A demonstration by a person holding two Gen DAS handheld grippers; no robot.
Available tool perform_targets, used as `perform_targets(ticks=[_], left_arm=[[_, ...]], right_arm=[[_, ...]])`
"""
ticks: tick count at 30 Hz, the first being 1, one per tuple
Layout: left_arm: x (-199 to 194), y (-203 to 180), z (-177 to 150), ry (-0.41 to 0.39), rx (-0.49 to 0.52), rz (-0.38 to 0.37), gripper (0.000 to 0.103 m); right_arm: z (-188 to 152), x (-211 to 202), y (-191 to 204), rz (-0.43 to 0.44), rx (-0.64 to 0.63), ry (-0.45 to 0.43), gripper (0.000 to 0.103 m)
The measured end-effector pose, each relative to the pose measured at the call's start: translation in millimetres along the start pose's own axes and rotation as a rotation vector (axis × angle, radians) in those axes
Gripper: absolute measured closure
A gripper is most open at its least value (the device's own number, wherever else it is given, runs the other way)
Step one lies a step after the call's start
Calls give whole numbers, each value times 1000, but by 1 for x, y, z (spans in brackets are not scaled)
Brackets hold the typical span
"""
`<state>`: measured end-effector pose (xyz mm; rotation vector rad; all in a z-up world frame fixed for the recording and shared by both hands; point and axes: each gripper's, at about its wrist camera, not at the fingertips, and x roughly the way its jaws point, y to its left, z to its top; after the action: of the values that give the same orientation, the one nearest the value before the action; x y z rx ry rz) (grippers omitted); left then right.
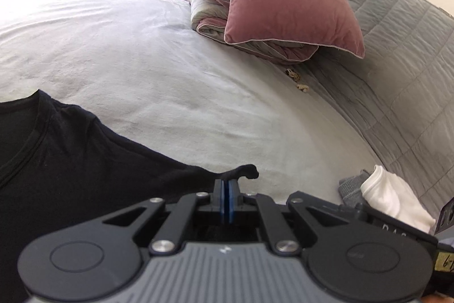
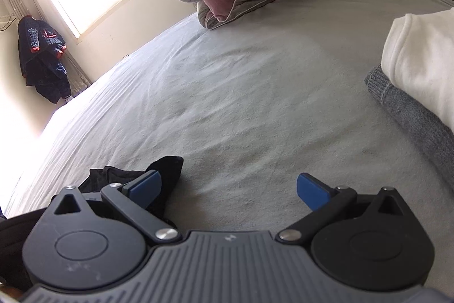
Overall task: Fold clothes
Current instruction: 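Pinch the black shirt's side edge with the left gripper while the right gripper pinches beside it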
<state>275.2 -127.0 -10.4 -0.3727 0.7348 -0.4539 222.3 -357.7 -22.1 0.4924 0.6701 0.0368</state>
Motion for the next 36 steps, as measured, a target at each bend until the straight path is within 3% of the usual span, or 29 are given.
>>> perform_targets(ticks=[7,14,16,19,25,26,29,36], left_arm=[[-37,57,14,-80,-169,-68,100],[-65,120,10,-161,-279,-81,100],[-70,137,3,-181,-317,-87,100],[-73,156,-6,-203,-360,-106,100],[-68,173,-8,-169,-365,-82,99],[-67,174,-7,-165,-363,-79,95],[-66,180,-8,-163,-375,-74,71],[-64,184,-11,-184,-375,-83,69]], right_arm=[[-9,11,26,70,-33,42,0],[-33,23,72,186,-157,38,1],[-40,25,83,223,-201,13,36],[-49,27,99,255,-260,-6,46],[-65,28,121,321,-398,-47,53],[-68,29,124,334,-420,-42,53],[-76,35,130,385,-468,4,58],[-87,33,134,523,-554,128,59]])
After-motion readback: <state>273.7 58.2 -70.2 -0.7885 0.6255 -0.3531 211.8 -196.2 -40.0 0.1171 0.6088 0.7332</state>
